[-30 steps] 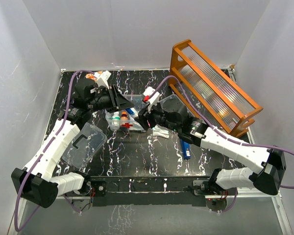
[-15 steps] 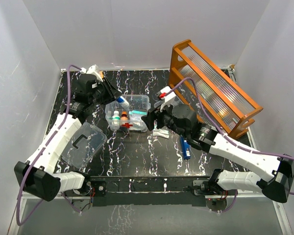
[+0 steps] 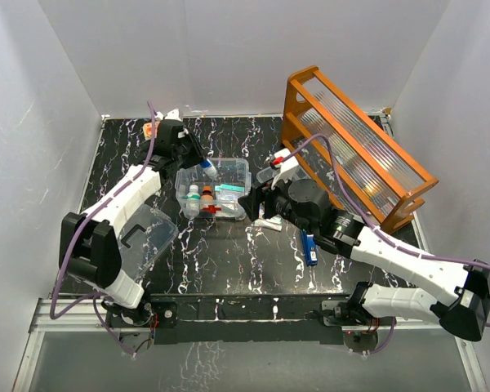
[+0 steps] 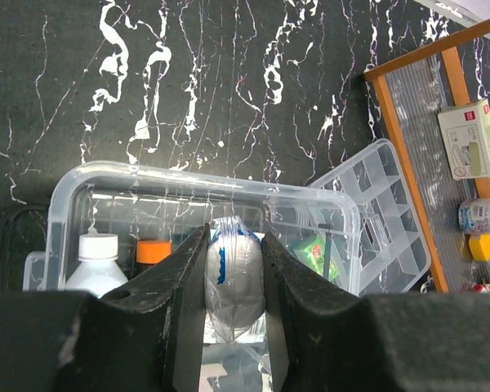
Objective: Organize the medicine kit
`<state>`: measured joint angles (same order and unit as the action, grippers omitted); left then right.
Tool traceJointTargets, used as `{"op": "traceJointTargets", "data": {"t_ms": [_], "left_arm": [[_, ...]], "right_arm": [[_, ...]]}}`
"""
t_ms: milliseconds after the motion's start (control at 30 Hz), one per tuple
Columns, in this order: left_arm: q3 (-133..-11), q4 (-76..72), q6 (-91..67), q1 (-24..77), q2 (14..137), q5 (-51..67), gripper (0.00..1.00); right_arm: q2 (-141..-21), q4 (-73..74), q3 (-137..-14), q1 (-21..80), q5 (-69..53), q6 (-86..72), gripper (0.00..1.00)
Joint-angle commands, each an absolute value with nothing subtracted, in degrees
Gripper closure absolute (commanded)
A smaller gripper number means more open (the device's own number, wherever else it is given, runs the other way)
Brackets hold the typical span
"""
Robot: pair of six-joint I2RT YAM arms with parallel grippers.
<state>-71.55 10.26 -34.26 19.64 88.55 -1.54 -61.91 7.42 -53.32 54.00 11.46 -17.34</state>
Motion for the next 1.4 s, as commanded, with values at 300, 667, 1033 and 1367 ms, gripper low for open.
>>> {"op": "traceJointTargets", "data": {"t_ms": [300, 667, 1033, 1367], "left_arm": [[-63.2, -10.0, -31.6, 19.3, 91.6, -3.7, 0.83], [-55.8, -21.2, -30.8, 19.4, 93.2, -7.6, 0.81], [-54.2, -22.6, -31.6, 19.5, 95.0, -7.9, 0.62], [-56.1, -12.4, -30.6, 19.8, 89.6, -14.4, 0.46]], "right_arm": [[-60.1, 4.0, -52.0, 54.1, 12.4, -18.6, 0.35], [-60.7, 3.7, -51.6, 54.1, 12.7, -19.0, 0.34], [-61.0, 3.3, -51.1, 54.1, 13.2, -19.0, 0.34], [-61.2, 2.7, -50.5, 54.1, 12.9, -19.3, 0.33]]}}
